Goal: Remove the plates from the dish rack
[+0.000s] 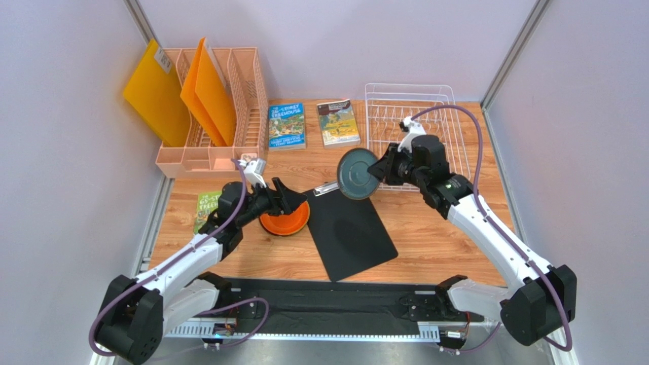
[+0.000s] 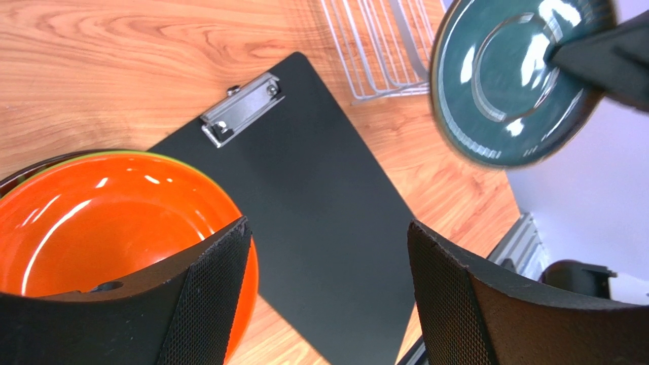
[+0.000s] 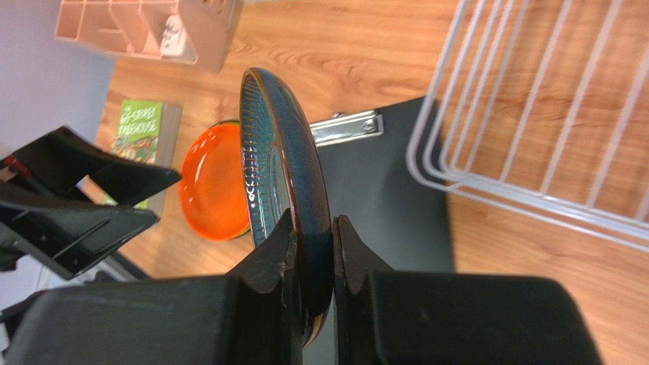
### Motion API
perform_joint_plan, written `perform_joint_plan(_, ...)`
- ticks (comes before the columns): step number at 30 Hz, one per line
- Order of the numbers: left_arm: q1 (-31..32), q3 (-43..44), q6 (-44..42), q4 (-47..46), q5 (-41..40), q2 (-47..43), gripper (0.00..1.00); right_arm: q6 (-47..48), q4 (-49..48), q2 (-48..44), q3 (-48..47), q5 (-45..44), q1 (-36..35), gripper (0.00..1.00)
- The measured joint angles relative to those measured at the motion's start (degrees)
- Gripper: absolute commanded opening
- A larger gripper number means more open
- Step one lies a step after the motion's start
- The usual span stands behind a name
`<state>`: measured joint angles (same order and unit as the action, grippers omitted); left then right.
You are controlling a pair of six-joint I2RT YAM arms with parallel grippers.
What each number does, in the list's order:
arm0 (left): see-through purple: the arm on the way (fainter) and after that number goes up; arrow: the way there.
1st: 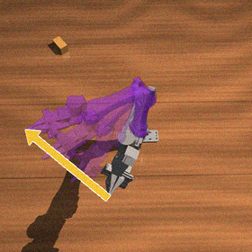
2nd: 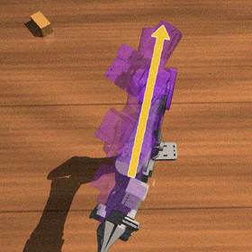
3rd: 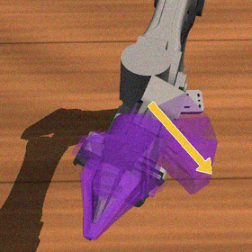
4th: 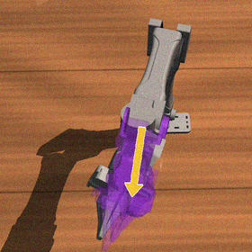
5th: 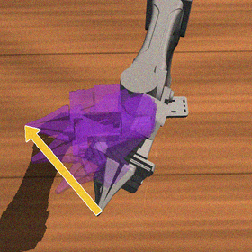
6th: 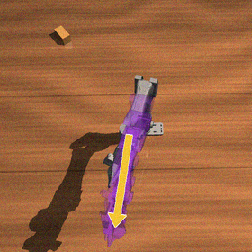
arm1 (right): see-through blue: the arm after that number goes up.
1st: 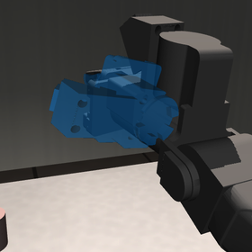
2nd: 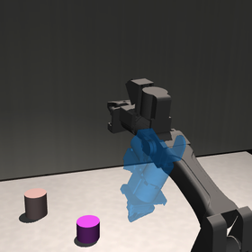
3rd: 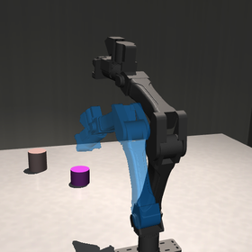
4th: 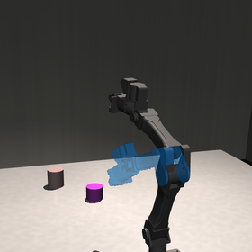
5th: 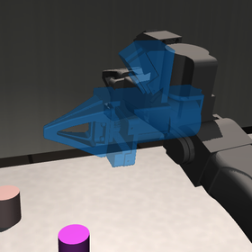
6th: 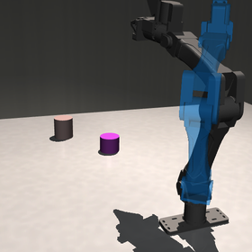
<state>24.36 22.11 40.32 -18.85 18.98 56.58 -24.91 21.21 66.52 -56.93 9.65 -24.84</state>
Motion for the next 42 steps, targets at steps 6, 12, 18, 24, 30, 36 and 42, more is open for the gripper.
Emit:
perform_joint_plan(6, 0.7, 0.0, 1.7, -2.6, 0.0, 1.0, 0.8, -3.9, -3.1, 0.0, 2.8, 3.3, -4.1, 0.0)
perform_joint_plan(12, 2.0, 0.0, 3.1, -4.7, 0.0, 3.6, 0.79, -7.1, -8.5, 1.7, 4.2, 6.0, -8.1, 0.0)
perform_joint_plan(18, 2.2, 0.0, 3.1, -4.1, -2.2, 5.6, 0.79, -8.2, -11.8, 4.5, 5.2, 4.8, -9.5, 0.0)
perform_joint_plan(24, 3.7, 0.0, 3.8, -6.0, -1.9, 4.7, 0.79, -8.8, -12.7, 5.5, 5.6, 4.6, -12.0, 0.0)
perform_joint_plan(30, 3.8, -0.1, 4.2, -7.3, -2.1, 1.9, 0.77, -8.7, -12.7, 5.5, 5.6, 5.2, -12.9, 0.0)
perform_joint_plan(36, 3.8, -0.1, 4.6, -8.5, -1.6, 2.8, 0.65, -10.6, -16.6, 7.8, 5.6, 9.5, -12.7, 0.0)
perform_joint_plan(42, 3.3, -0.6, 7.1, -11.1, -0.9, 3.8, 0.1, -14.0, -21.5, 10.8, 7.0, 14.1, -12.2, 0.0)
